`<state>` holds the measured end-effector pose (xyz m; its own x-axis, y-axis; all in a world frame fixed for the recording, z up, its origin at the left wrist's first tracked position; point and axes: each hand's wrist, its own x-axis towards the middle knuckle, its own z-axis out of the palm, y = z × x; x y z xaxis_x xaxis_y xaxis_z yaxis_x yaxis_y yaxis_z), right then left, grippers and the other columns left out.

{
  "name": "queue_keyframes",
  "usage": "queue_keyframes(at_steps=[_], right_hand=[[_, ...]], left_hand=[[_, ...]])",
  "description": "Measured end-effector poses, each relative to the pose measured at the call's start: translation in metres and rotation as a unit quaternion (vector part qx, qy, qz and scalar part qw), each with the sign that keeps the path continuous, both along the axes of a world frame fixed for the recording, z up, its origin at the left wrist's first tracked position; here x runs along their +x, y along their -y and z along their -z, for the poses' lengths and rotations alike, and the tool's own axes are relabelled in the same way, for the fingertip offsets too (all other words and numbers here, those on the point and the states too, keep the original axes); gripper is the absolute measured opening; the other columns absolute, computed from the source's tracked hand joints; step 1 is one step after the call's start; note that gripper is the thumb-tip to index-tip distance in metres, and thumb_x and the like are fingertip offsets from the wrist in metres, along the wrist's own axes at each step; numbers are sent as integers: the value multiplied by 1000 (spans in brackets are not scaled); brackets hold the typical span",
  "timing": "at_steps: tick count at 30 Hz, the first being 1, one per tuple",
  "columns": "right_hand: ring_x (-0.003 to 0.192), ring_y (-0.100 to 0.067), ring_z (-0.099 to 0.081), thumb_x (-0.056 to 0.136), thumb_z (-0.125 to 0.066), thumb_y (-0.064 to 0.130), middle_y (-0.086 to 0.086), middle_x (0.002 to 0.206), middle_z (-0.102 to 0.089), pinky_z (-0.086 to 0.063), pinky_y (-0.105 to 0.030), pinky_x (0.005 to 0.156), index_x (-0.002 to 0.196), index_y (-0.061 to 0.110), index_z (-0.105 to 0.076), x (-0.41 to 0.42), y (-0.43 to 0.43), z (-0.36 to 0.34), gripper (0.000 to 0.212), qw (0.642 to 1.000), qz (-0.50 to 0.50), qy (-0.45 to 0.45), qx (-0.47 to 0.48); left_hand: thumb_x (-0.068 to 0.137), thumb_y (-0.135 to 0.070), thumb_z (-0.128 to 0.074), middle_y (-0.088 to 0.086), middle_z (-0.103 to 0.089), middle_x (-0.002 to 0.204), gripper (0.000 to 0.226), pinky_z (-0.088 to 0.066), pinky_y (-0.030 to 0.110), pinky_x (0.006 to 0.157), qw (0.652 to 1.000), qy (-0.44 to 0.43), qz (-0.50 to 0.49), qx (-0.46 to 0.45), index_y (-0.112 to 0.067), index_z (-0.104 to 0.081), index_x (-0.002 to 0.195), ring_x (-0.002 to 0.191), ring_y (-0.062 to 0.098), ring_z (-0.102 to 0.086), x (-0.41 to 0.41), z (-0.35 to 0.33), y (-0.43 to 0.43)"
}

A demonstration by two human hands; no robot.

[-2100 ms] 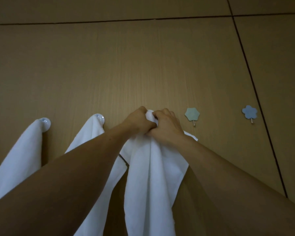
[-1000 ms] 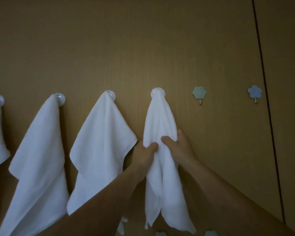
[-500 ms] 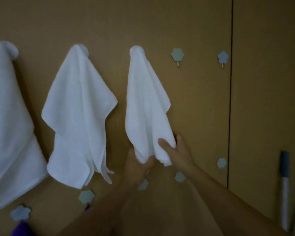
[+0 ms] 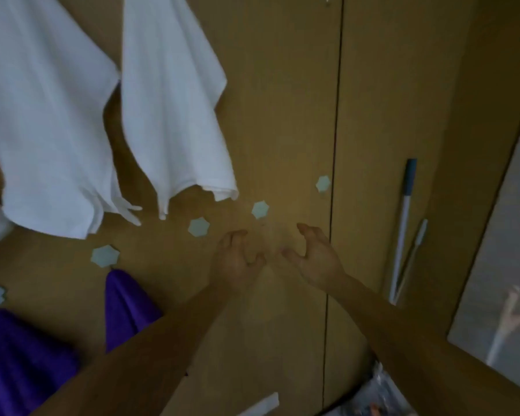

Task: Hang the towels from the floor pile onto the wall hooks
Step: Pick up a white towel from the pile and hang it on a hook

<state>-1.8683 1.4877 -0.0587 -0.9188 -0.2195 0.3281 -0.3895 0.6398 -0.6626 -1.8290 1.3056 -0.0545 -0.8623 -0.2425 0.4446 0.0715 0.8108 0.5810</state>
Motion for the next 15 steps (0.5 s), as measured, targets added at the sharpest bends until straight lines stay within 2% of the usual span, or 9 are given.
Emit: queue_keyframes(at_steps=[4,8,12,15], right_hand=[[135,-22,-35,90,-53,57,-4,150,-33,-30,-29,108,149,20,-29,44,-38,35,74,997,51,30,40],[131,-28,-41,91,-56,51,-9,144,-41,-32,-30,107,143,16,-41,104,-89,68,64,981,168,64,74],[123,-39,-46,92,-58,41,-20,130,-52,-35,-37,103,125,10,-61,192,-119,122,45,945,276,144,99],[121,-39,-45,90,-59,43,-18,129,-52,-37,-40,102,121,15,-64,269,-123,159,42,916,332,201,101]], left_hand=[[79,-43,-65,6,-46,138,66,-37,37,105,993,80,61,-63,-16,-45,137,127,25,-42,11,49,-33],[84,-45,-61,9,-43,139,64,-36,36,104,972,121,153,-133,-17,-43,138,127,28,-39,25,79,-65],[84,-45,-59,13,-41,138,63,-36,39,103,929,188,268,-173,-14,-42,136,128,32,-38,73,131,-89],[79,-50,-58,11,-45,130,55,-38,39,95,888,244,336,-198,-19,-47,124,124,34,-41,118,177,-109]])
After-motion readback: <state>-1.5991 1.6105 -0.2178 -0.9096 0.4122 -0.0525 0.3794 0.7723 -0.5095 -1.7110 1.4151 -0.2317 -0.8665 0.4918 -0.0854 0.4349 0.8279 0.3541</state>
